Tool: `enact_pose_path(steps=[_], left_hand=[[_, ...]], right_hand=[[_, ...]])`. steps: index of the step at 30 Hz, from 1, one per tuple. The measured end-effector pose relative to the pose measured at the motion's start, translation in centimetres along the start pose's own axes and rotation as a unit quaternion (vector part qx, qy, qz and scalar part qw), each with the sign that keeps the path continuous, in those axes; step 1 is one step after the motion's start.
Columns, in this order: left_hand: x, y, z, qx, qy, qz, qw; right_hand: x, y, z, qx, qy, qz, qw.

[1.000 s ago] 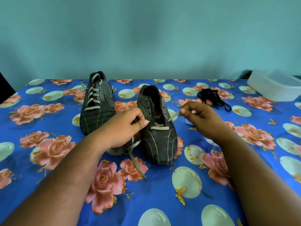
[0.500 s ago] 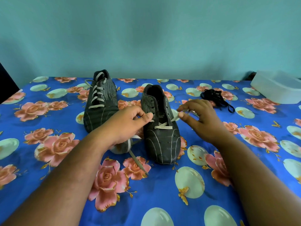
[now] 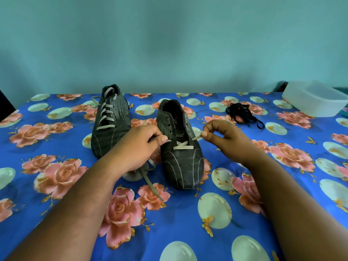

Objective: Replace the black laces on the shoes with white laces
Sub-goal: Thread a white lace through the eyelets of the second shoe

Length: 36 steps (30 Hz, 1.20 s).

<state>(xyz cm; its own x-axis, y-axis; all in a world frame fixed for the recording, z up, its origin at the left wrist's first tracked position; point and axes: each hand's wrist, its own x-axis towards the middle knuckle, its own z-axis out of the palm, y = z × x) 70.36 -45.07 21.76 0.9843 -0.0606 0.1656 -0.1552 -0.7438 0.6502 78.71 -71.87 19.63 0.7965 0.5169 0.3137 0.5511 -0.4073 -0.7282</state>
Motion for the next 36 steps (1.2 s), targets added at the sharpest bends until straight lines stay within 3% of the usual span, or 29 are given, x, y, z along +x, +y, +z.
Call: enact_pose_path(steps=[6,9,13,15,18,21,24,31,36], left_hand=[[-0.3,-0.1,-0.9,0.049,0.029,0.017,0.998],[-0.2,-0.6,-1.2,0.084,0.051,0.031,0.995],[-0.2,-0.4,-0.4,0.169,0.102,0.051,0.979],[-0.2,-0.5,-0.1,0.144,0.142,0.056,0.978],[-0.1,-0.4,0.5,0.102,0.177,0.058,0.977],[-0.2,0.6,1.4,0.143,0.182,0.058,0.971],[-0.3,1.1,2.2,0.140,0.172,0.063,0.973],[-0.3,1.2,3.2,0.040,0.171,0.036,0.984],[-0.3,1.2,3.2,0.033,0.162,0.028,0.986]], right_hand=[[-0.3,0.1,-0.9,-0.053,0.062,-0.011,0.997],[-0.3,1.2,-1.4,-0.159,0.107,-0.029,0.981],[-0.2,2.0,-1.6,-0.198,0.081,-0.016,0.977],[-0.1,1.8,-2.3,-0.165,0.144,-0.013,0.976],[-0.3,1.7,-4.5,-0.157,0.238,0.105,0.953],[-1.2,2.6,-5.9,-0.238,0.166,0.248,0.924],[-1.6,3.4,-6.1,-0.288,0.115,0.301,0.902],[-0.6,2.6,-2.4,-0.372,0.035,0.245,0.894],[-0.8,1.7,-2.8,-0.322,0.030,0.248,0.913]])
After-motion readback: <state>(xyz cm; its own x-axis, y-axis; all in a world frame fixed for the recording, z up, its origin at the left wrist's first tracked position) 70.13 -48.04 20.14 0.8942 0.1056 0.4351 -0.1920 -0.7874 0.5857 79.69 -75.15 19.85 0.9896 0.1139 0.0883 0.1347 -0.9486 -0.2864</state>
